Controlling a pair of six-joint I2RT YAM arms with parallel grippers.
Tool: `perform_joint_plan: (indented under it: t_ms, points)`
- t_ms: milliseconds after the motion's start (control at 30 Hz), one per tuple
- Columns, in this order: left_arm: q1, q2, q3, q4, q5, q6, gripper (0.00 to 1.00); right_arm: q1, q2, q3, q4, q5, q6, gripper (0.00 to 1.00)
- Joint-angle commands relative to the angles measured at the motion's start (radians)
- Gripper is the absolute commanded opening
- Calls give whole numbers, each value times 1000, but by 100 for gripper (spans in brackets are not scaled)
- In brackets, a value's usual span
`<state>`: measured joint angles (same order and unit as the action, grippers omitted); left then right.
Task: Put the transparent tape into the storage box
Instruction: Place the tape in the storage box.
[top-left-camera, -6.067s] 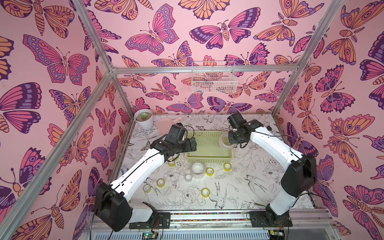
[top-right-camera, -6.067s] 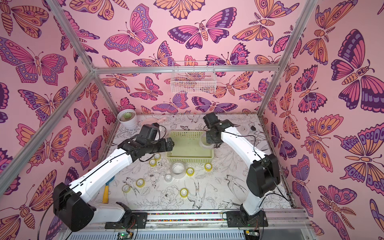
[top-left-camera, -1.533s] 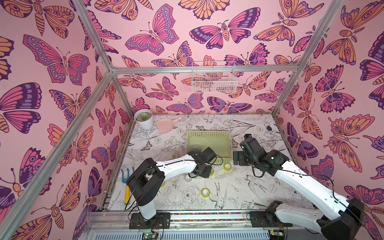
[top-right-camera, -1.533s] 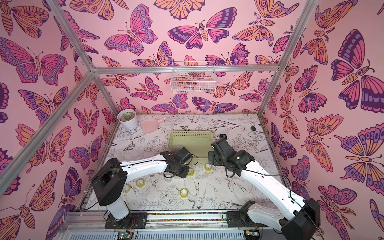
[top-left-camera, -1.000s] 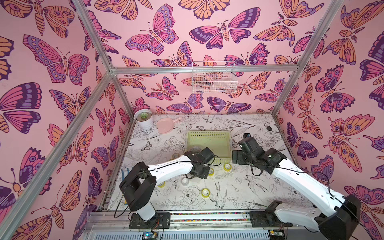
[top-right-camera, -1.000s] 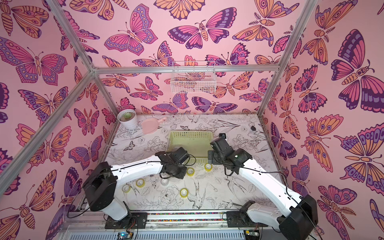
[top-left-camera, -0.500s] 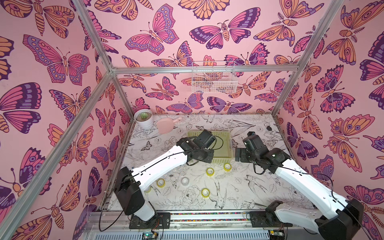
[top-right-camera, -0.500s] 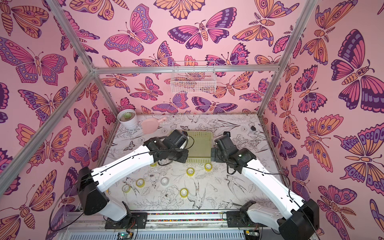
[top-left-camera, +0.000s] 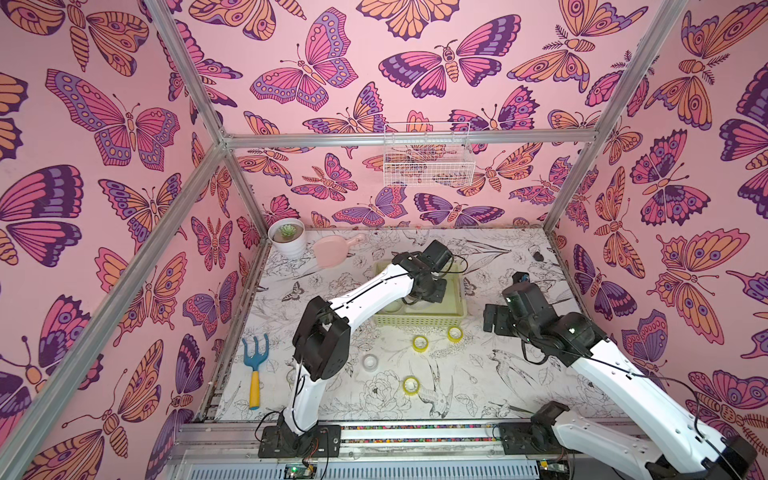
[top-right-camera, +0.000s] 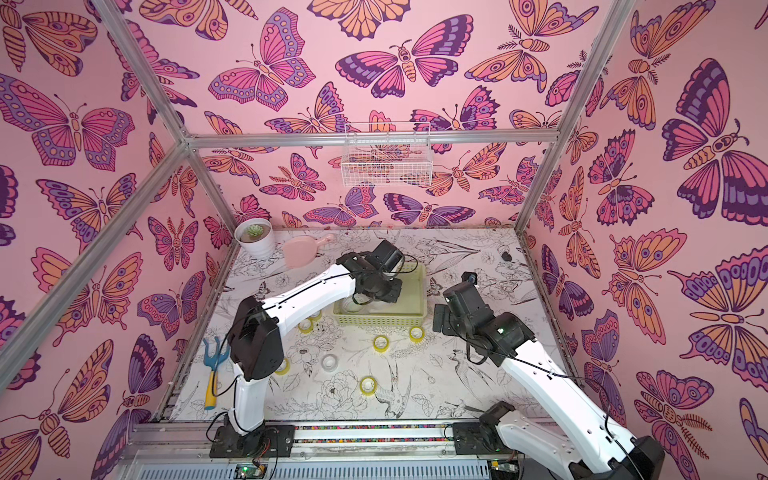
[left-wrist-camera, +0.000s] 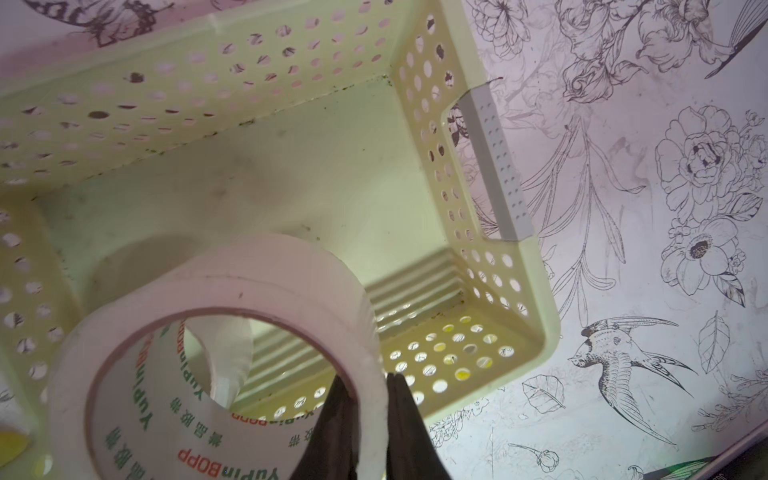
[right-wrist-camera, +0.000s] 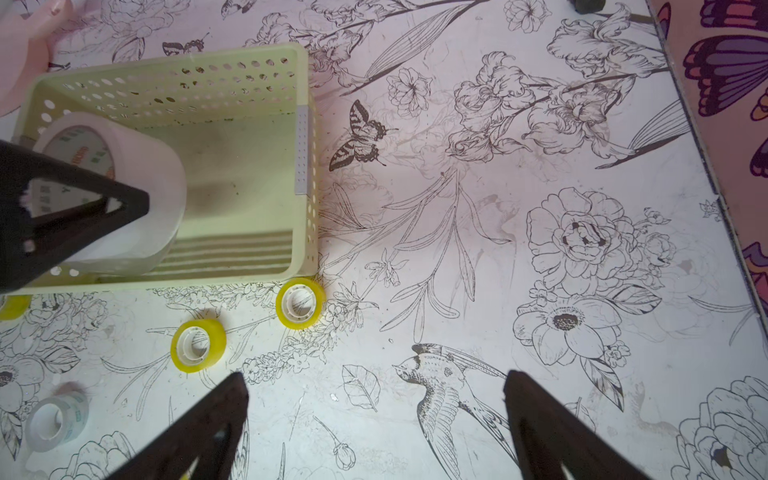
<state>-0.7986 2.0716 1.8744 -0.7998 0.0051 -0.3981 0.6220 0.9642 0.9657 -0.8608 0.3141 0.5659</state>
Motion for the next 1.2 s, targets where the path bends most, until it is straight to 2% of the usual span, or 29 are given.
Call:
perform_joint_plan:
  t_ms: [0,300,833,900,1000,1167]
  points:
    - [4,63,70,5,66,23,2,-7,-21,-5,-56,35,31,99]
    - [-21,201,167,13,158,7,2,-7,-41,-16,-72,48,40,99]
    - [-67,302,220,19,206,-7,7,-7,-28,-32,-49,35,40,99]
    - [-67,299,213,19,206,-7,12,-7,-30,-31,-48,35,40,99]
    - [-67,287,205,20,199,-7,27,-7,-28,-32,-47,32,40,99]
    - [-65,236,189,20,175,-3,41,-7,-25,-30,-37,27,37,99]
